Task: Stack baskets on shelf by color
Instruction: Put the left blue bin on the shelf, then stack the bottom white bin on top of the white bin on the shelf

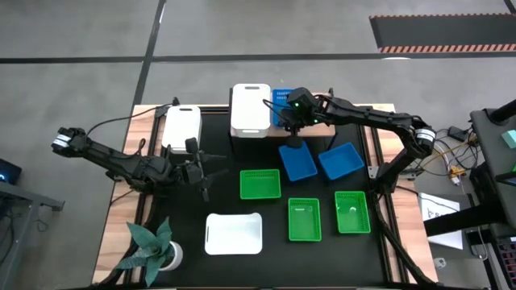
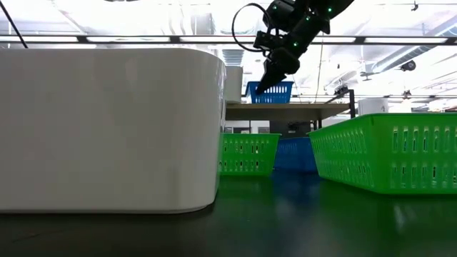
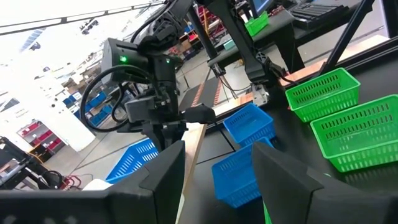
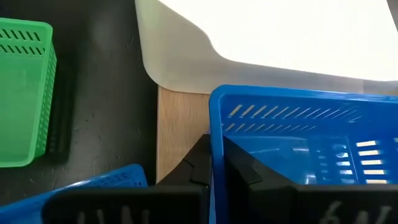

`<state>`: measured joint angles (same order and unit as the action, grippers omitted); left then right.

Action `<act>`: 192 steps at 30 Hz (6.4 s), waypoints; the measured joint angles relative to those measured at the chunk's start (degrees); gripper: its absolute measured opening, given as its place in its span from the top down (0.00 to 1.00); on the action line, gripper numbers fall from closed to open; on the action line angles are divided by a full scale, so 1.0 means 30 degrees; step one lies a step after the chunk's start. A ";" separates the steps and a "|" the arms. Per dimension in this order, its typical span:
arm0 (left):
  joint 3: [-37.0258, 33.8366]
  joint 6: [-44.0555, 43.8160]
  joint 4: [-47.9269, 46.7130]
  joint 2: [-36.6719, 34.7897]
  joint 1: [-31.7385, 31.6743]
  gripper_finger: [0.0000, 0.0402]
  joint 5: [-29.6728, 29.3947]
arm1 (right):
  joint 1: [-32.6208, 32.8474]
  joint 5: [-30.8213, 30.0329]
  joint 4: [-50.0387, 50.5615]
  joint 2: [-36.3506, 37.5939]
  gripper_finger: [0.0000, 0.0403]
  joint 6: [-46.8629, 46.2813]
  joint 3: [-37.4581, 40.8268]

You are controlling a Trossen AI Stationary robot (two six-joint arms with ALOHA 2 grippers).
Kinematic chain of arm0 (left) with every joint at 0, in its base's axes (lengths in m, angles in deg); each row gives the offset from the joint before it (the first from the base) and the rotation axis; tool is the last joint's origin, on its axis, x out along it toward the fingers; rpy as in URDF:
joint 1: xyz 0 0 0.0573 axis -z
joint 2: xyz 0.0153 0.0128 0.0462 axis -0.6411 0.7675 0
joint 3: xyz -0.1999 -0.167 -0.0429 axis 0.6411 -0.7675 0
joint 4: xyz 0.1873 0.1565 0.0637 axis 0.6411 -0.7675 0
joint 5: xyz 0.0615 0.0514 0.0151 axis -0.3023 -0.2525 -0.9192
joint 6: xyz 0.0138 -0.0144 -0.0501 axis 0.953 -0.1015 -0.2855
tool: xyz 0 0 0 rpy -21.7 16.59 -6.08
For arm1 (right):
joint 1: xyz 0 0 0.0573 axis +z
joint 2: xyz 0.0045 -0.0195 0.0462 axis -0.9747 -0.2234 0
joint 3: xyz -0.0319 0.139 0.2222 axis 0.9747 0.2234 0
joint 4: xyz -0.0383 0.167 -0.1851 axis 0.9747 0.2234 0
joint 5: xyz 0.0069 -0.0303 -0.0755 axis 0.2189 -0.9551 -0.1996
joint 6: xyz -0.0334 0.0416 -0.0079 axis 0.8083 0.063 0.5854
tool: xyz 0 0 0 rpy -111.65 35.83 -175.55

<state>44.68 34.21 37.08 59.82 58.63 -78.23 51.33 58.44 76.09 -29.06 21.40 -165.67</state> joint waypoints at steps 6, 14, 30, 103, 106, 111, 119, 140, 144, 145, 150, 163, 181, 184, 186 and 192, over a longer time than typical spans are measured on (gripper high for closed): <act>0.0015 0.0000 0.0015 0.0000 0.0002 0.58 0.0000 | 0.0000 -0.0013 0.0022 0.0000 0.92 0.0034 0.0013; 0.0015 0.0000 0.0019 0.0007 0.0002 0.58 -0.0007 | 0.0000 -0.0049 0.0131 0.0000 0.77 -0.0255 -0.0189; 0.0036 -0.0175 0.0082 0.0417 0.0002 0.58 -0.0029 | 0.1234 -0.0042 0.4344 0.1844 0.63 -0.2186 -0.2503; 0.0131 -0.1559 0.2012 0.1129 0.0016 0.58 -0.0015 | 1.3544 0.6335 0.3369 -0.9969 0.46 0.7584 -0.7760; 0.0117 -0.1554 0.2011 0.1129 0.0016 0.58 -0.0015 | 1.3217 0.7586 0.3446 -1.0643 0.46 0.7644 -0.8044; 0.0095 -0.1549 0.2018 0.1129 0.0016 0.58 -0.0015 | 1.2940 0.9207 0.3479 -1.1289 0.46 0.7746 -0.8242; 0.0087 -0.1537 0.2016 0.1129 0.0009 0.58 -0.0015 | 1.2826 1.0303 0.3339 -1.1504 0.55 0.8356 -0.8256; 0.0168 -0.1024 0.2023 0.0599 0.0002 0.58 -0.1178 | 1.3007 0.7810 0.3725 -0.8623 0.98 0.5797 -0.8249; 0.0175 0.0470 0.2950 -0.0160 0.0002 0.58 -0.1646 | 1.3124 0.6826 0.3257 -0.6914 0.98 0.2136 -0.8249; 0.0175 0.0829 0.3287 -0.0394 0.0002 0.58 -0.1647 | 1.3203 0.6149 0.3220 -0.6474 0.98 0.1140 -0.8249; -0.0043 0.1417 0.3494 -0.1496 0.0002 0.58 -0.1692 | 1.3956 0.2429 0.2899 -0.4511 0.98 -0.2357 -0.8245; -0.0576 0.0984 0.3541 -0.1756 0.0016 0.58 -0.1683 | 1.4532 -1.3709 0.0383 -0.0635 0.98 -0.4140 -0.8242; -0.0634 0.0991 0.3504 -0.1712 0.0009 0.58 -0.1677 | 0.6602 -0.6101 0.6953 -0.5158 0.98 -0.4593 -1.7730; -0.0674 0.0991 0.3504 -0.1712 0.0009 0.58 -0.1683 | 0.5873 -0.5406 0.8580 -0.6381 0.98 -0.4032 -1.9445; -0.0702 0.0993 0.3493 -0.1727 0.0009 0.58 -0.1676 | 0.5496 -0.4465 0.8461 -0.6717 0.98 -0.3680 -1.9421; -0.0707 0.0998 0.3508 -0.1756 -0.0005 0.58 -0.1676 | 0.4697 -0.3480 0.8684 -0.7095 0.98 -0.2873 -1.9396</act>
<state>42.56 37.20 47.61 54.56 58.61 -83.26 65.43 48.00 102.15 -50.35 12.78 -223.86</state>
